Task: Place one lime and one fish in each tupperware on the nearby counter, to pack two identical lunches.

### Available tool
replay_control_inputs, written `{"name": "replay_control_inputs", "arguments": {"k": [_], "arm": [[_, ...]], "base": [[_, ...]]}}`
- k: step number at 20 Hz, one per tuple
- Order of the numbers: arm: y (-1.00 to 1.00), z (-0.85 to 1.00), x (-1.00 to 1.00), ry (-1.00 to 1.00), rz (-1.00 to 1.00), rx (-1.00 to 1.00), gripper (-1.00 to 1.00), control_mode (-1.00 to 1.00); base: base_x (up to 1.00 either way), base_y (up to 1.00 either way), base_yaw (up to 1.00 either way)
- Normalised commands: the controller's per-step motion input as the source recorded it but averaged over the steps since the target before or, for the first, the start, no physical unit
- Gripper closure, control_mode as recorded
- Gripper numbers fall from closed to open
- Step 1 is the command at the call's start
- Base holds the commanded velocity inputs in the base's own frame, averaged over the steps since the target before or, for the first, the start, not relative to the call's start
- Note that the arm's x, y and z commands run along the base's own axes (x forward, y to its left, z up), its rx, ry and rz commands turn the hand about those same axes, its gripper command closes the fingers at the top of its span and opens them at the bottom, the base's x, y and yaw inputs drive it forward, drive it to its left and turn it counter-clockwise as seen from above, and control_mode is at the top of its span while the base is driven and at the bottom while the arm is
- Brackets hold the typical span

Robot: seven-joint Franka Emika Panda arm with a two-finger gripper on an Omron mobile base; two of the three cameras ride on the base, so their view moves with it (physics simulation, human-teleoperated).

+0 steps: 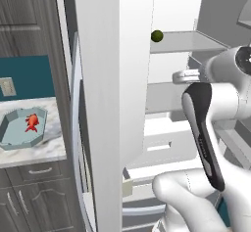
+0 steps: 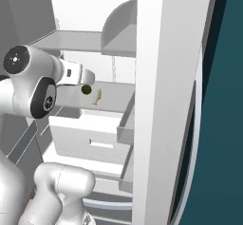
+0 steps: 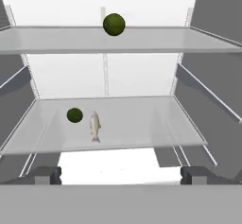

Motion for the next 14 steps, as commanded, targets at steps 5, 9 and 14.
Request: {"name": "replay_control_inputs", "arguments": {"k": [5, 9, 14], "arm": [[0.00, 0.58, 0.00, -0.04, 0.00, 0.00, -1.00, -1.00], [0.00, 0.61, 0.00, 0.00, 0.00, 0.00, -1.00, -1.00], [0.00, 0.14, 0.32, 0.00, 0.00, 0.00, -1.00, -1.00]], "base": [[0.00, 0.00, 0.00], [0.00, 0.00, 0.00], [0.00, 0.00, 0.00]]}}
